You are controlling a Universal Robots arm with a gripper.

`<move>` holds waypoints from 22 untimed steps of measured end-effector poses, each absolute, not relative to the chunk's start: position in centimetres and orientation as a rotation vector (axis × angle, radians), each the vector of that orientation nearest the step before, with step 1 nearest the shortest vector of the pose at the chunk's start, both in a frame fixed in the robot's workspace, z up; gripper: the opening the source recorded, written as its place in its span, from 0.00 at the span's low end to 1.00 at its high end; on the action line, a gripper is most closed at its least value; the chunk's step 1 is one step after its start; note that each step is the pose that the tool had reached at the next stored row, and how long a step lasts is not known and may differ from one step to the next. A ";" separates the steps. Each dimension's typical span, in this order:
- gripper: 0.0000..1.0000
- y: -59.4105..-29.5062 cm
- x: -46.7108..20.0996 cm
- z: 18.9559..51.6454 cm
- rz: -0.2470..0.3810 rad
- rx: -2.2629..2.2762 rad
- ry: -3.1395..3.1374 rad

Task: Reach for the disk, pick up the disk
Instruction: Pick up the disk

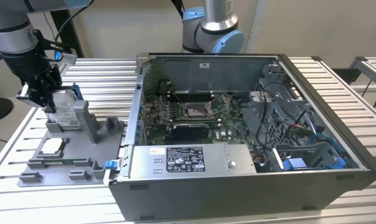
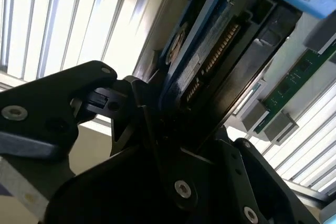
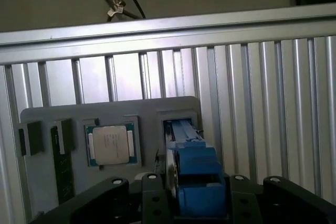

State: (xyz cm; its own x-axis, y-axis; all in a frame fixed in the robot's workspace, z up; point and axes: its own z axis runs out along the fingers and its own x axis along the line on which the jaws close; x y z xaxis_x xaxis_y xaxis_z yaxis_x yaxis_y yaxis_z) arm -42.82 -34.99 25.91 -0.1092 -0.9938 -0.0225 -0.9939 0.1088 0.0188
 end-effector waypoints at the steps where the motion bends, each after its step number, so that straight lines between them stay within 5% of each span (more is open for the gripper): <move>1: 0.00 -35.0 -42.8 25.9 0.046 -2.094 2.336; 22: 0.00 -35.0 -42.8 28.5 0.046 -2.094 2.336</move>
